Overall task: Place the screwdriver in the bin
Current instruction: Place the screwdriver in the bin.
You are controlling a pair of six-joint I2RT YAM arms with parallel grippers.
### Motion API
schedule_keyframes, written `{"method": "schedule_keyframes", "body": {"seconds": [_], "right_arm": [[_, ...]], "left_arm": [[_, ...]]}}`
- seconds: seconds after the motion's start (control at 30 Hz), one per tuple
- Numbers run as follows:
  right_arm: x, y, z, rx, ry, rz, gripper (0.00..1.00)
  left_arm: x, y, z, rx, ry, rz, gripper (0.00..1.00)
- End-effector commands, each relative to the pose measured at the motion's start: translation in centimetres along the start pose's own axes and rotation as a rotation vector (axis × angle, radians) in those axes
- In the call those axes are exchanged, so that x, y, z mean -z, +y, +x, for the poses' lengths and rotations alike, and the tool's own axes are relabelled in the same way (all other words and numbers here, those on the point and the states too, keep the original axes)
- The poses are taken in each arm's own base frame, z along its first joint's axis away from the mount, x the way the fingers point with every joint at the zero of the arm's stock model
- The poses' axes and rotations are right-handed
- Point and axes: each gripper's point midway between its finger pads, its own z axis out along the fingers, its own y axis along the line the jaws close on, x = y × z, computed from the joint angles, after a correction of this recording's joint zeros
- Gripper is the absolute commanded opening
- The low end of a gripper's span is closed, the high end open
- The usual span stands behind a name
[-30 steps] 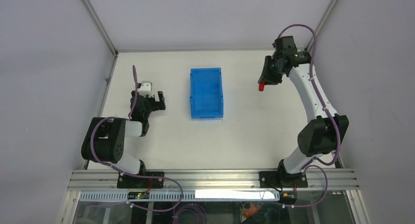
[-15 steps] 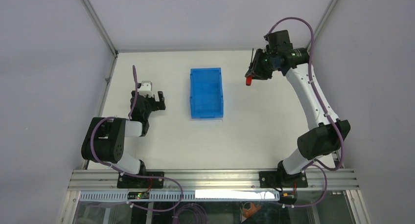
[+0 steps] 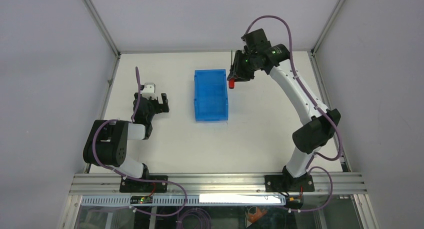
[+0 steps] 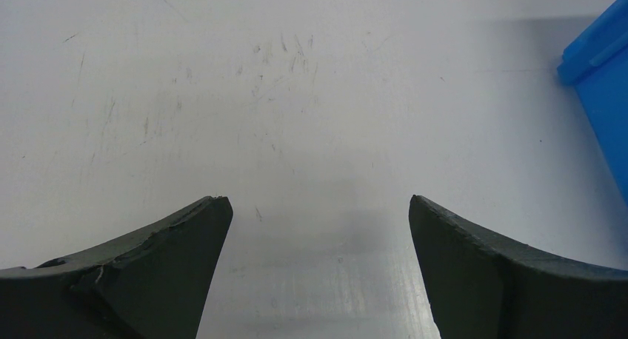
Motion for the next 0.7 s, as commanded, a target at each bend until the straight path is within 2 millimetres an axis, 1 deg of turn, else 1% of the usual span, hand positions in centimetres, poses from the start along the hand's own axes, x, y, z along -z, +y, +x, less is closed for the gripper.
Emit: {"method": "schedule_keyframes", "body": {"seconds": [0.0, 0.2, 0.37, 0.43, 0.67], "right_arm": [[-0.8, 2.8, 0.1, 0.032, 0.009, -0.025, 0.0], [-4.2, 3.7, 1.7, 0.098, 0.076, 0.037, 0.0], [-6.9, 4.0, 3.4, 0.153, 0.142, 0.075, 0.0], [-8.0, 4.0, 3.9, 0.165, 0.163, 0.084, 0.0], [-11.4, 2.9, 5.6, 0.197, 0.238, 0.136, 0.0]], "left_arm": [[0.1, 0.1, -1.6, 0.014, -0.053, 0.011, 0.99], [0.1, 0.1, -1.6, 0.014, -0.052, 0.01, 0.99], [0.1, 0.1, -1.6, 0.015, -0.052, 0.01, 0.99], [0.1, 0.1, -1.6, 0.015, -0.053, 0.011, 0.99], [0.1, 0.1, -1.6, 0.015, -0.052, 0.01, 0.99]]}}
